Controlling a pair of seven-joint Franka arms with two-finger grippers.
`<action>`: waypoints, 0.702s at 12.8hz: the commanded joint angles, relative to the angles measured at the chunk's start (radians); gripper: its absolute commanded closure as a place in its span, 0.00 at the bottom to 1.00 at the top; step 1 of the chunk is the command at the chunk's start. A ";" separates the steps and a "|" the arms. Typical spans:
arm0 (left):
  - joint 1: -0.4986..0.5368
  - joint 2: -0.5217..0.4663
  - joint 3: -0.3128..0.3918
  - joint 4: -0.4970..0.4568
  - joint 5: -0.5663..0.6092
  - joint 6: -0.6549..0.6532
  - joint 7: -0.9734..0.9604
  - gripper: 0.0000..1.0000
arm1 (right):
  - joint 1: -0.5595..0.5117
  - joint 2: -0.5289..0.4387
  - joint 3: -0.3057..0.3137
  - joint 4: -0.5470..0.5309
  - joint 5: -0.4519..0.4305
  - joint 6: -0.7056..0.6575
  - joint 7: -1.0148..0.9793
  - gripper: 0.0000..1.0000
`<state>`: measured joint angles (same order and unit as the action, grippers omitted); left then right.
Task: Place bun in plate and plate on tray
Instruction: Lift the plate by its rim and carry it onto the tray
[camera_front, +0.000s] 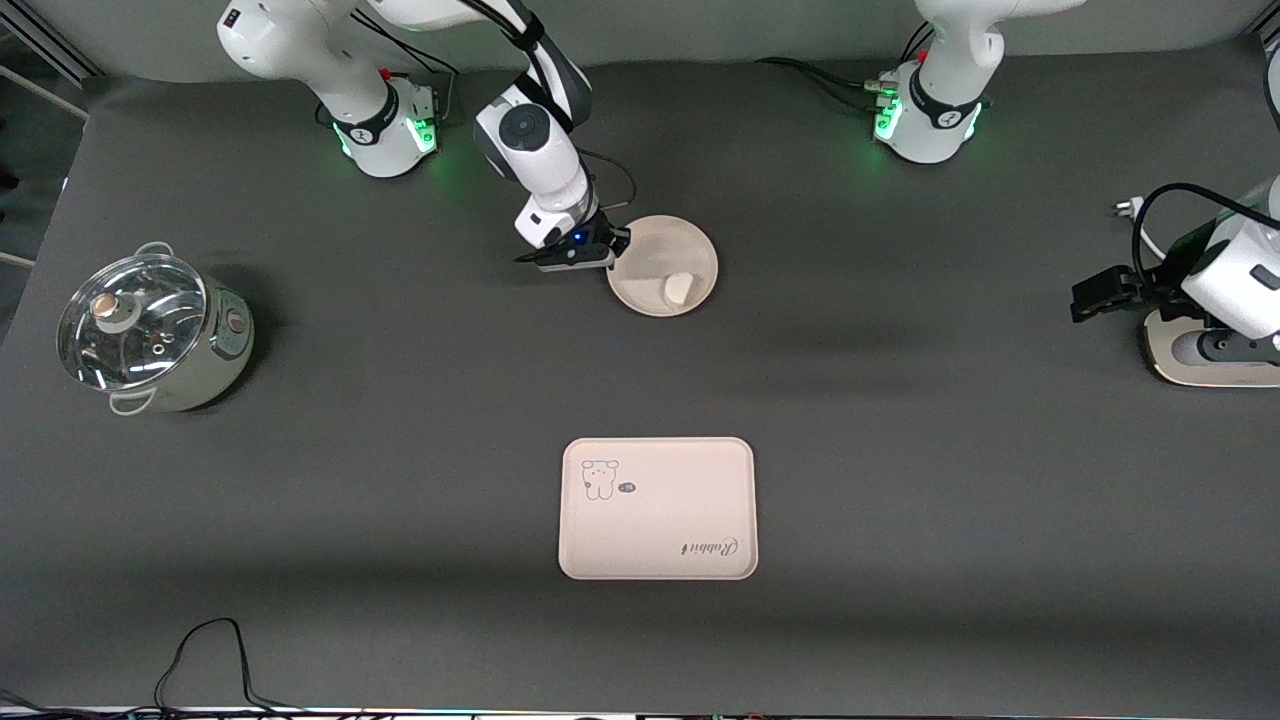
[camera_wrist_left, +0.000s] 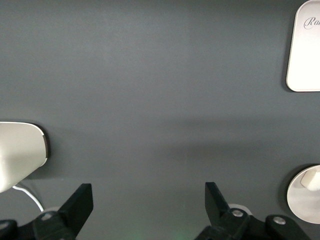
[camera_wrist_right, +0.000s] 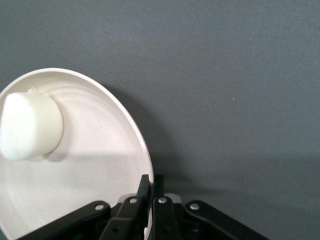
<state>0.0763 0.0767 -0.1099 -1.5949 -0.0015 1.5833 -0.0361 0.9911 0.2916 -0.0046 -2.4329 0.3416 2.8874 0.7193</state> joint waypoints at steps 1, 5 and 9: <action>0.002 -0.003 -0.002 0.006 -0.011 -0.011 0.015 0.00 | -0.020 -0.118 0.000 0.003 0.033 -0.129 -0.050 1.00; 0.002 -0.003 -0.002 0.006 -0.011 -0.009 0.015 0.00 | -0.048 -0.273 -0.005 0.052 0.033 -0.338 -0.072 1.00; 0.002 -0.003 -0.002 0.006 -0.011 -0.009 0.015 0.00 | -0.089 -0.244 -0.009 0.142 0.033 -0.363 -0.131 1.00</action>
<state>0.0763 0.0767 -0.1103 -1.5949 -0.0018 1.5833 -0.0361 0.9348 0.0057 -0.0108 -2.3447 0.3424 2.5387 0.6704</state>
